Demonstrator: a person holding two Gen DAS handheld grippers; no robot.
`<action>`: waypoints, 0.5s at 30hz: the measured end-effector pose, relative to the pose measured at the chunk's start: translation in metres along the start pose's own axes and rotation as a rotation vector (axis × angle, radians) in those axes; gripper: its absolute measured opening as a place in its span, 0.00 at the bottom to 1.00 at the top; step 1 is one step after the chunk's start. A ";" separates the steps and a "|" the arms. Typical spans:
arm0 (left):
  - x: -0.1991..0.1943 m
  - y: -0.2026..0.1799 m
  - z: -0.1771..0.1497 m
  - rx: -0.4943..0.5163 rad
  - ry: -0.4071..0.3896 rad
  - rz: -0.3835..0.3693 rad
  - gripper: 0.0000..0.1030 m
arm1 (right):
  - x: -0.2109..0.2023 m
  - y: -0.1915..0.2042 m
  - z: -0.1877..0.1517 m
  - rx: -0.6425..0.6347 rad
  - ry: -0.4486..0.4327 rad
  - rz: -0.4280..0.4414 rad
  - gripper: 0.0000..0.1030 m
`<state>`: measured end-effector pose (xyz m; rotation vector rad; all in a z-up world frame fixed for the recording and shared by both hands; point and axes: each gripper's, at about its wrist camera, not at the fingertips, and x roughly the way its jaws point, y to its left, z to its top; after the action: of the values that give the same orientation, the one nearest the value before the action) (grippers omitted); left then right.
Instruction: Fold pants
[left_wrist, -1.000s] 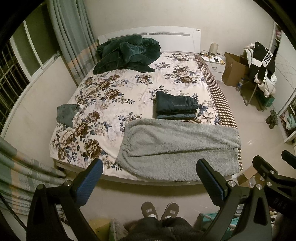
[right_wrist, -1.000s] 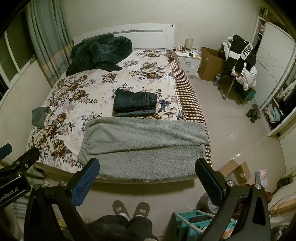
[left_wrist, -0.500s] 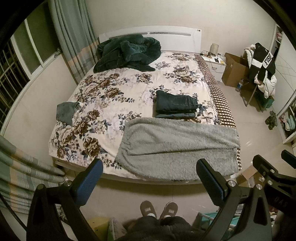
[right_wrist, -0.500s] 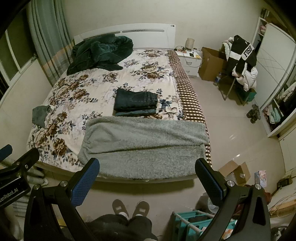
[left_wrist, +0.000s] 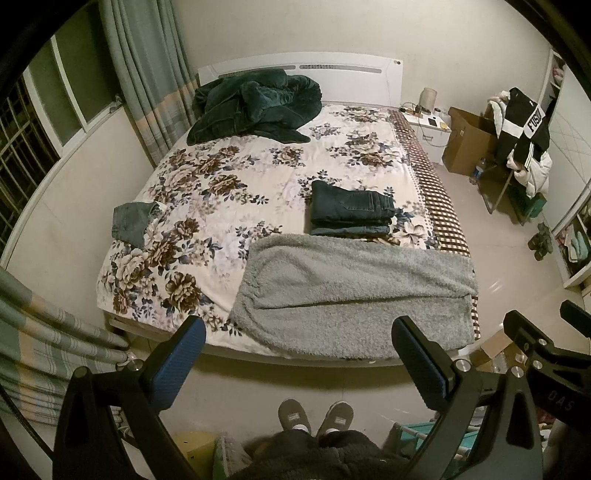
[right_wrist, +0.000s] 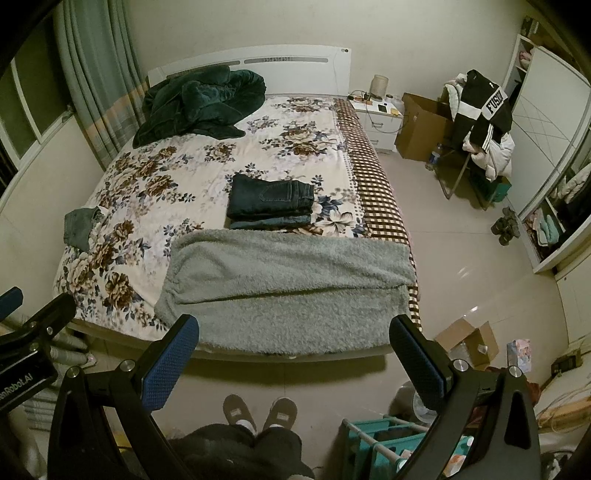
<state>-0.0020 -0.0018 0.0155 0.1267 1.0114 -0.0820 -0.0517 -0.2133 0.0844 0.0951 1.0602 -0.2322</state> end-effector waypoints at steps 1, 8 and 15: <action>0.000 0.000 0.000 -0.001 -0.001 0.001 1.00 | 0.000 0.000 0.000 0.000 -0.001 0.001 1.00; 0.000 0.001 0.001 -0.002 0.000 -0.001 1.00 | 0.000 0.001 0.001 0.001 0.001 0.000 1.00; -0.001 0.003 0.001 -0.004 -0.001 -0.003 1.00 | 0.000 0.002 0.002 0.000 0.001 0.000 1.00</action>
<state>-0.0017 0.0009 0.0170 0.1214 1.0111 -0.0822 -0.0496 -0.2121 0.0857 0.0951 1.0616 -0.2322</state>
